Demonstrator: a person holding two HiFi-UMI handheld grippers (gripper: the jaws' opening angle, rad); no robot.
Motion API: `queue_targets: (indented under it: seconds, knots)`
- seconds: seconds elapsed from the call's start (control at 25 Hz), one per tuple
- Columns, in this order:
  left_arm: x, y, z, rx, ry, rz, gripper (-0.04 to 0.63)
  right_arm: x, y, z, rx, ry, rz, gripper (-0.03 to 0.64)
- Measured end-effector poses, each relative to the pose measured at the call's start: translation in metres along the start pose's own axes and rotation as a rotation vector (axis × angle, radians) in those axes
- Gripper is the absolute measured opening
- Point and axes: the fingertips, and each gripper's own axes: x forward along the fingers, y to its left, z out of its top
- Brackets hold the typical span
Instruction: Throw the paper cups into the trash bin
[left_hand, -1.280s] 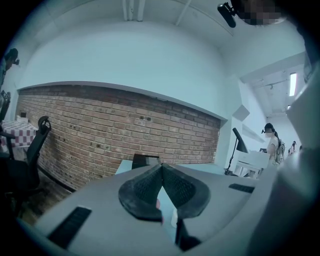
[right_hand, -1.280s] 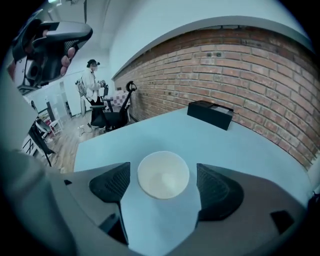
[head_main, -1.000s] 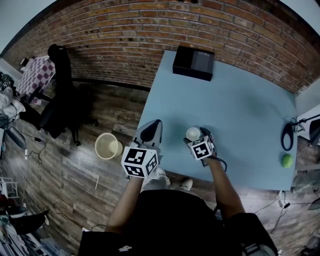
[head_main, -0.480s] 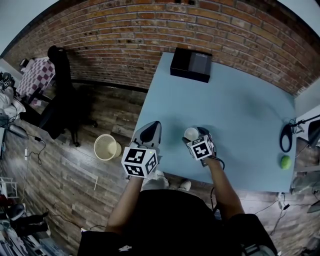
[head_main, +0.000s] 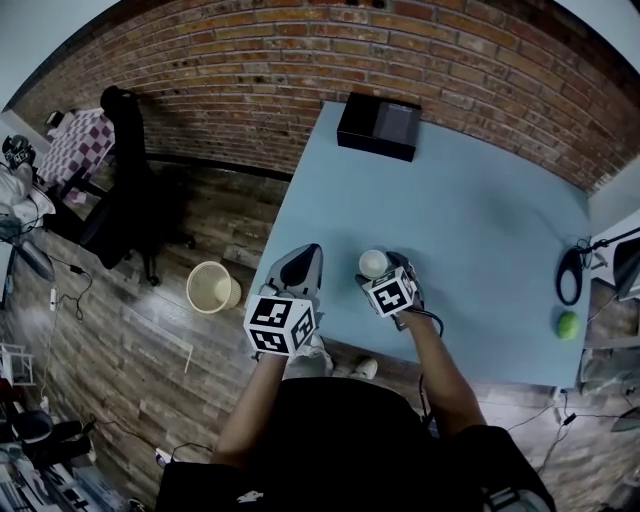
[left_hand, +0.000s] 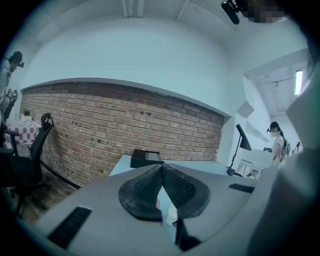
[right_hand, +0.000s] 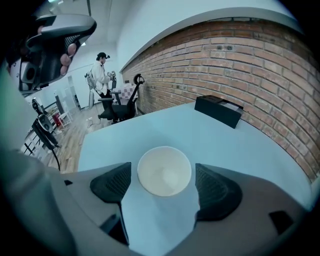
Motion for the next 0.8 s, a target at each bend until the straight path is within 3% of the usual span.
queue_targets:
  seconds: [0.2,0.4,0.8]
  knots:
    - [-0.007,-0.002,0.001,0.002,-0.007,0.026,0.003,0.006,-0.004,-0.005,-0.029,0.035,-0.012,0.380]
    - [-0.017,-0.002,0.001,-0.003,-0.015,0.054,0.003,0.000,-0.002,-0.004,-0.049,0.030,-0.009,0.336]
    - [-0.036,-0.024,-0.009,-0.004,-0.020,0.085,0.003,-0.039,0.007,0.006,-0.085,-0.059,0.020,0.333]
